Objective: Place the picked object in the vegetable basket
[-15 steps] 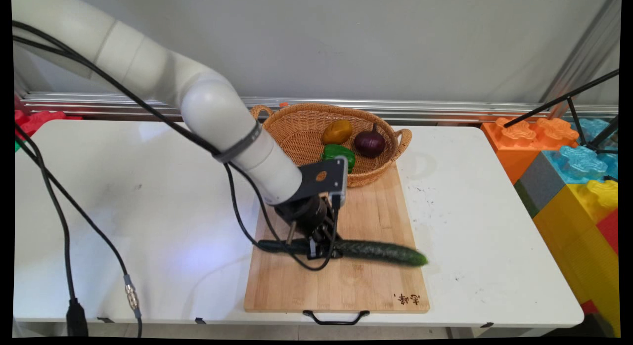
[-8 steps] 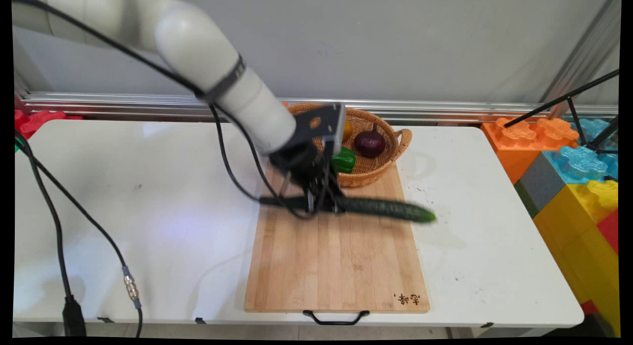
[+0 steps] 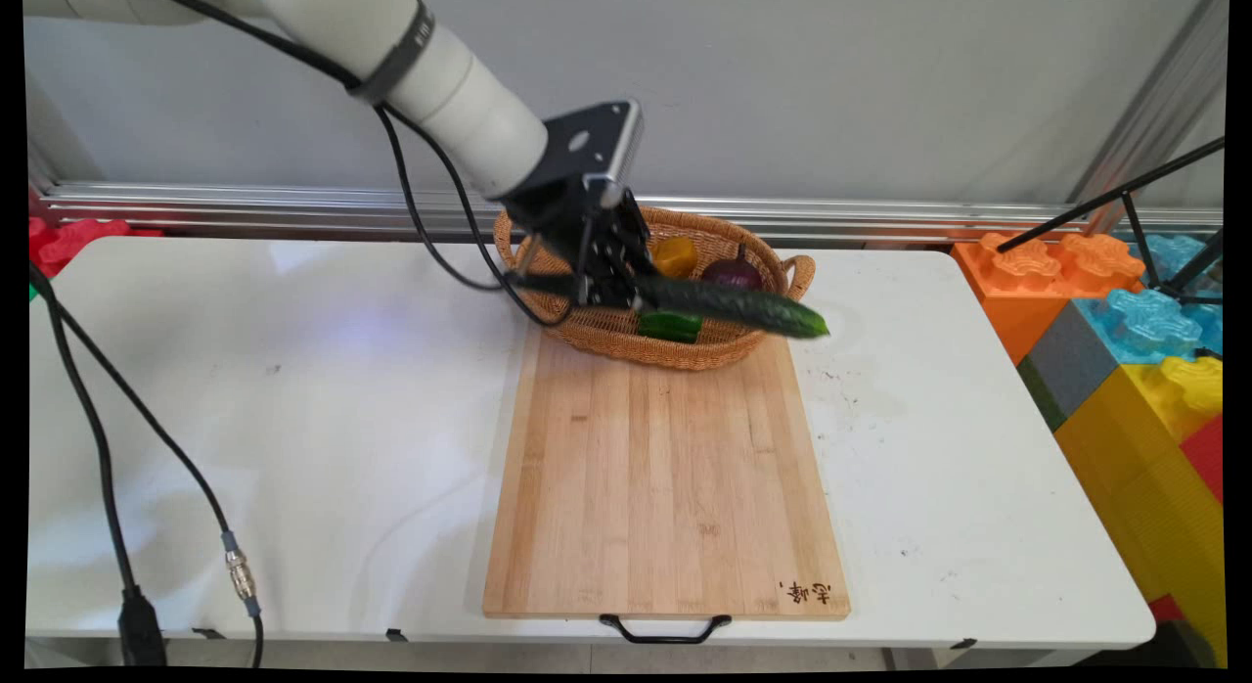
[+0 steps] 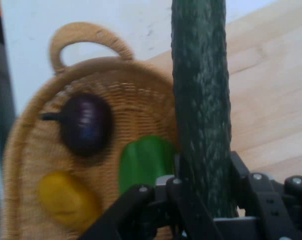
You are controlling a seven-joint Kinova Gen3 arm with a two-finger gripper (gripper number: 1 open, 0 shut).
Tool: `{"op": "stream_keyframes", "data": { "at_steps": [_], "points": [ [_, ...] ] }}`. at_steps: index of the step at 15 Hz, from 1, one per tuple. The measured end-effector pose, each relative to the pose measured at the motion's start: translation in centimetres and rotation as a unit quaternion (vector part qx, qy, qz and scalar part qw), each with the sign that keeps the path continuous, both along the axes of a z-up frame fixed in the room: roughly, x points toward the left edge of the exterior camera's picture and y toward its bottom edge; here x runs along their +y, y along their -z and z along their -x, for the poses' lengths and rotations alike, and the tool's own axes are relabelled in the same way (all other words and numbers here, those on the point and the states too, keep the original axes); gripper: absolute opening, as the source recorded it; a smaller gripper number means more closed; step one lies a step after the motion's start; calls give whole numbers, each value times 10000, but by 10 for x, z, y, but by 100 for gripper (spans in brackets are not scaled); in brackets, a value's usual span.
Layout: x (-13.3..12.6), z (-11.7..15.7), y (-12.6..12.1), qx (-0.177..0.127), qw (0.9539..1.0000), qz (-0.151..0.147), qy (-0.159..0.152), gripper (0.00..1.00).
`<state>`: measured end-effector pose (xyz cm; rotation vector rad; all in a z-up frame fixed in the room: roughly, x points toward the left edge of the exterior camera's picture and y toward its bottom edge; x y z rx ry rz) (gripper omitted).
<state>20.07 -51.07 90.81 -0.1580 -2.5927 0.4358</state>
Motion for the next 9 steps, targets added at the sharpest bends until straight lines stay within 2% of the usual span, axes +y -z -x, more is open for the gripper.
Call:
{"op": "stream_keyframes", "data": {
  "at_steps": [4, 9],
  "points": [
    [-27, -17, 1, -53, 9985, 496, 238, 0],
    [-59, -25, 28, -181, 9937, 924, 614, 0]
  ]
}}
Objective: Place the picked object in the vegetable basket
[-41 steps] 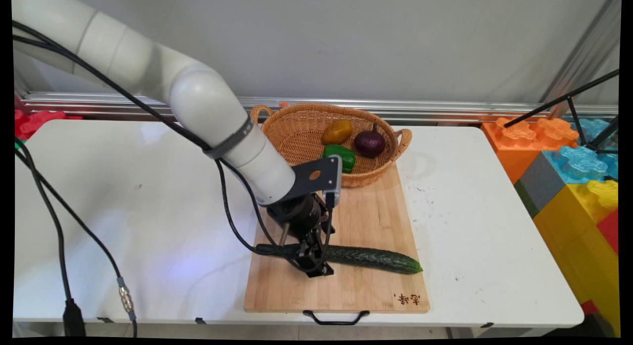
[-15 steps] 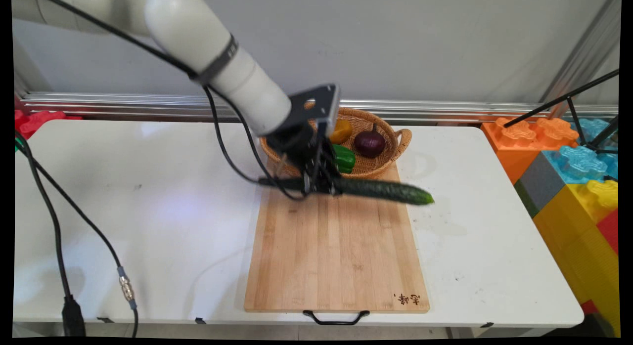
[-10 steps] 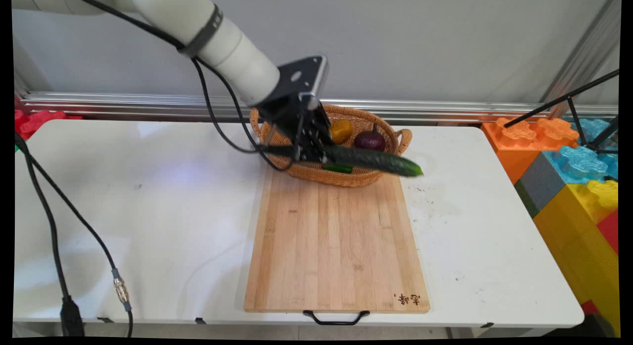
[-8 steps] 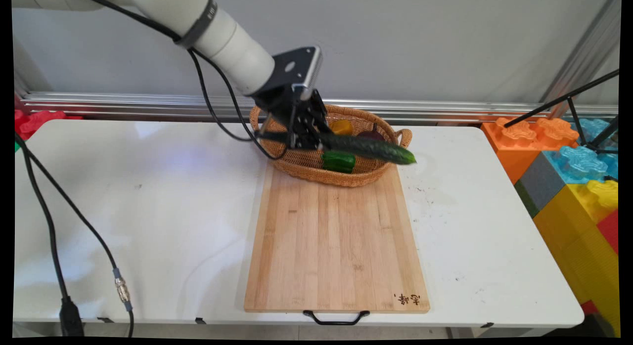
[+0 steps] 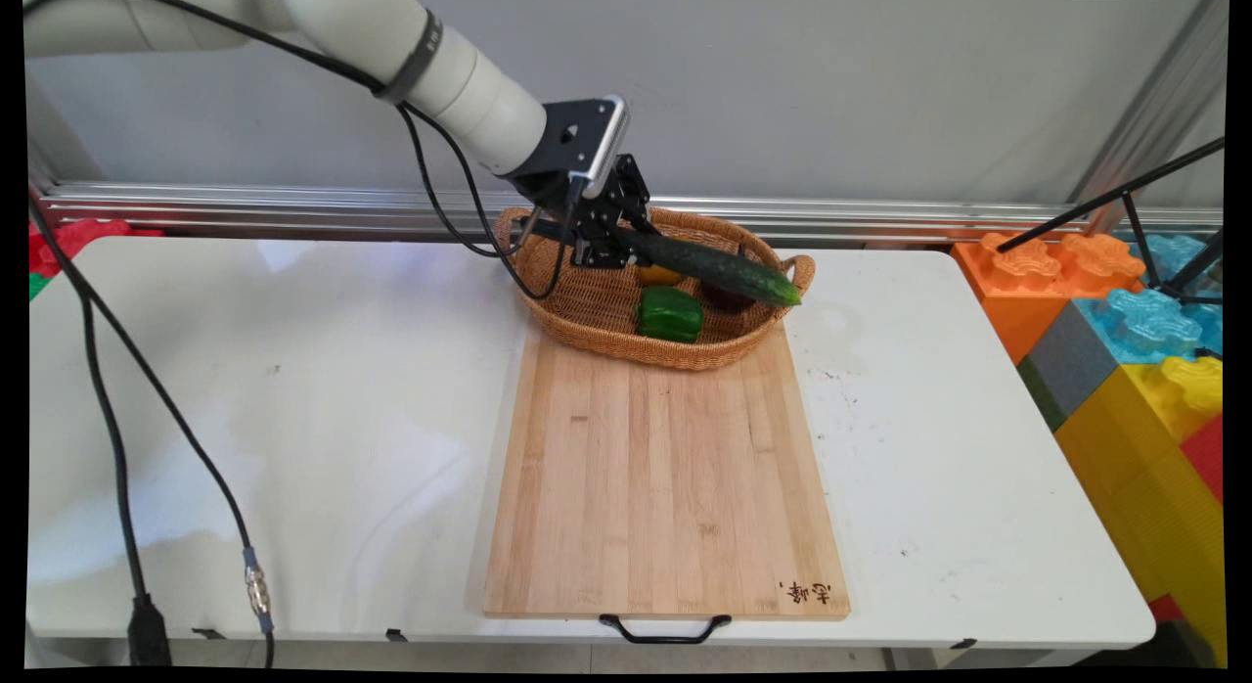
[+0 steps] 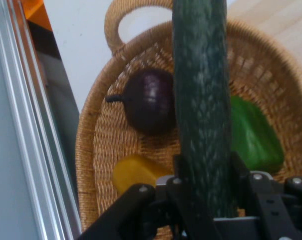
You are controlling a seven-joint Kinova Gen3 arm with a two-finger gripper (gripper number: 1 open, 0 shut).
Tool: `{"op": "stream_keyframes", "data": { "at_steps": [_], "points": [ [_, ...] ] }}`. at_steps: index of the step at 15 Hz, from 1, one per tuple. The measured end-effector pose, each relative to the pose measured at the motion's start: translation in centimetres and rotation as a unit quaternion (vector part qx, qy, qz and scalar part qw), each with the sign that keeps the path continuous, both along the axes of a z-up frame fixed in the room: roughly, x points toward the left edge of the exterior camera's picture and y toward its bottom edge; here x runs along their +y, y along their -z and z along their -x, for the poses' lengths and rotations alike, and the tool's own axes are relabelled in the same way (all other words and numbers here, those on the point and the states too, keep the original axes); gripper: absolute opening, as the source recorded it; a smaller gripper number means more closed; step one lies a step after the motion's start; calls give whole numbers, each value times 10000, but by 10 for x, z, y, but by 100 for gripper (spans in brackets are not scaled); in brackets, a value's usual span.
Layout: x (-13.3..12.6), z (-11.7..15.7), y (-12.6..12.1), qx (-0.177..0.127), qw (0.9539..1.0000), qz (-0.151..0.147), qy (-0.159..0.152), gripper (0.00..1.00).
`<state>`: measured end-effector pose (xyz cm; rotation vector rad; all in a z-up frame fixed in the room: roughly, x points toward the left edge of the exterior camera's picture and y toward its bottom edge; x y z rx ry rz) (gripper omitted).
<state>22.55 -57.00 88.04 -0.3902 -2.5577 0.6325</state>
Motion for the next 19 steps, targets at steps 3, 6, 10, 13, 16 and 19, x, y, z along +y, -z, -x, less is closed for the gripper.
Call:
{"op": "stream_keyframes", "data": {
  "at_steps": [3, 6, 10, 13, 16, 19],
  "points": [
    [-12, -3, 18, -93, 9999, 33, 79, 0],
    [-22, -5, 33, -160, 9998, 35, 107, 0],
    [-34, -7, 48, -188, 9998, 17, 106, 0],
    [-41, -7, 55, -170, 9998, -1, 52, 0],
    [-42, -4, 57, -45, 9999, -119, -48, 100],
    [-39, -2, 52, 106, 9993, -278, -222, 100]
  ]
}}
